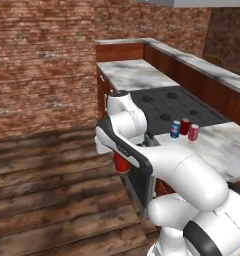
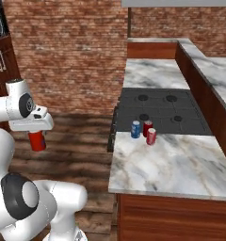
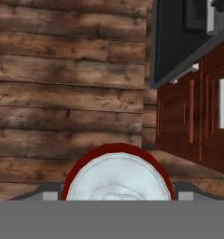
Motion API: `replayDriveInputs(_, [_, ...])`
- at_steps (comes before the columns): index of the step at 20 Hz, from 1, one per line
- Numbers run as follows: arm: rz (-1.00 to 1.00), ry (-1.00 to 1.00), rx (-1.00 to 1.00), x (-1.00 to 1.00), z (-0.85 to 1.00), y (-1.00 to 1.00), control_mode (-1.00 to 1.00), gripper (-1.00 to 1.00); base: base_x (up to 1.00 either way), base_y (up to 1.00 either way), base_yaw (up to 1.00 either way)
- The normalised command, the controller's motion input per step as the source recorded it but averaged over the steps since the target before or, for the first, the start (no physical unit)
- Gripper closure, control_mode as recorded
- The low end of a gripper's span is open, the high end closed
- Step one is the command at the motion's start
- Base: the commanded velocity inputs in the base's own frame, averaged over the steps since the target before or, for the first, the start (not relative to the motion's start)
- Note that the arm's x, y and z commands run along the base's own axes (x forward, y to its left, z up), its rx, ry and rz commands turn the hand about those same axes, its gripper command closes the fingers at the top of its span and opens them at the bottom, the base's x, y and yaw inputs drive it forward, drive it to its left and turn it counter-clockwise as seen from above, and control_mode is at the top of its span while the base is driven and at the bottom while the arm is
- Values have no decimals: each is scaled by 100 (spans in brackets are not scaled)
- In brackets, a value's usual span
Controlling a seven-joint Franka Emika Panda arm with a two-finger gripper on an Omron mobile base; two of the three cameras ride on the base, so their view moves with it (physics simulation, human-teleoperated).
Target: Four empty soda cans are scattered around the kitchen. Gather all the cans and cluster them next to the stove for recycling.
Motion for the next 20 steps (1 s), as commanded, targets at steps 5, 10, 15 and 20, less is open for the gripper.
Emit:
replayDriveInputs(5, [0, 0, 0, 0, 0, 0, 100, 100, 27, 49, -30])
replayDriveInputs(10, [0, 0, 0, 0, 0, 0, 100, 100, 47, 34, -36])
replayDriveInputs(15, [0, 0, 0, 0, 0, 0, 100, 100, 41, 26, -40])
replayDriveInputs(20, [0, 0, 0, 0, 0, 0, 100, 100, 14, 39, -34])
